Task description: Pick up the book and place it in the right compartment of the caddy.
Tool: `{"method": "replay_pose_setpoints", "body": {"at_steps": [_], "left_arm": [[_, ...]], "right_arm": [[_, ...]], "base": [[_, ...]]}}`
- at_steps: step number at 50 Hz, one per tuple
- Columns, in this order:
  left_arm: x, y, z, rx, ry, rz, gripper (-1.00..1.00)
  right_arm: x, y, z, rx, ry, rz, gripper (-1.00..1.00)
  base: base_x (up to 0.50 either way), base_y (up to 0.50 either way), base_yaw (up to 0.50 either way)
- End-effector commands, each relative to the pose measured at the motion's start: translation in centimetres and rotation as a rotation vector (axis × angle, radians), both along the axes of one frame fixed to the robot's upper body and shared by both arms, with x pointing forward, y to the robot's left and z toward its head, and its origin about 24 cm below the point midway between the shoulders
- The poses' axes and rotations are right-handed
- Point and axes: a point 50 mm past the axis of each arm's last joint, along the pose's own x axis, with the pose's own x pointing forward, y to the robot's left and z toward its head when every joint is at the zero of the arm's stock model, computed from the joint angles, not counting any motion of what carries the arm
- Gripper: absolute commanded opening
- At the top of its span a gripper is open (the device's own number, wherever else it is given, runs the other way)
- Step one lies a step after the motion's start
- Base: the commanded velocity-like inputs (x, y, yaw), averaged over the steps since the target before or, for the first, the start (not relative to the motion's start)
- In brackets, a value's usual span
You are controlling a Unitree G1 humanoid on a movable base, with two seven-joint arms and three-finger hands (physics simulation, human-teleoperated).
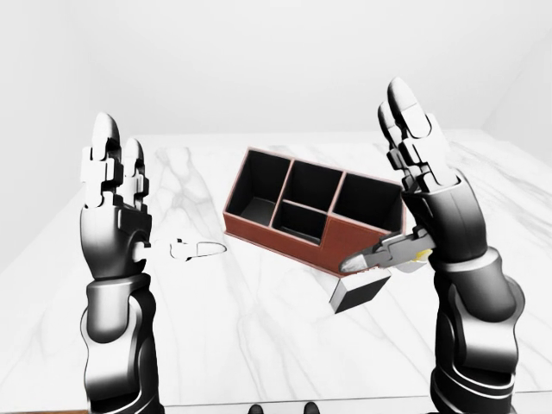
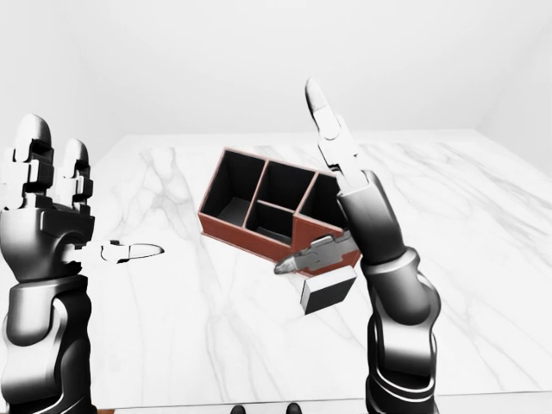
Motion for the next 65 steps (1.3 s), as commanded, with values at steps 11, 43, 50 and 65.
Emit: {"method": "replay_pose_setpoints", "body": {"at_steps": [11,43,50,65], "left_arm": [[-0.2,-0.1,0.1,-0.002,-0.008,-0.008,1.0],[-0.4,-0.1,0.5,-0.013,-0.029,-0.015,1.0],[-0.5,-0.1,0.6,-0.016,-0.033,-0.017,1.0],[-0.5,-0.1,0.6,-0.021,-0.038,-0.019,1.0]], "right_arm": [[-4.2,2.2,-2.5,-0.376,-0.001,-0.003,0.57],[-4.5,1.6,-8.2,-0.563,0.343,-0.115,0.65],[-4.0,1.3,-9.4,-0.605,0.405,-0.138,0.67],[-2.9,0.9,-11.3,-0.668,0.475,-0.2,0.65]], "base": [[0.0,0.0,0.0],[0.0,0.0,0.0],[0.0,0.0,0.0],[0.0,0.0,0.0]]}}
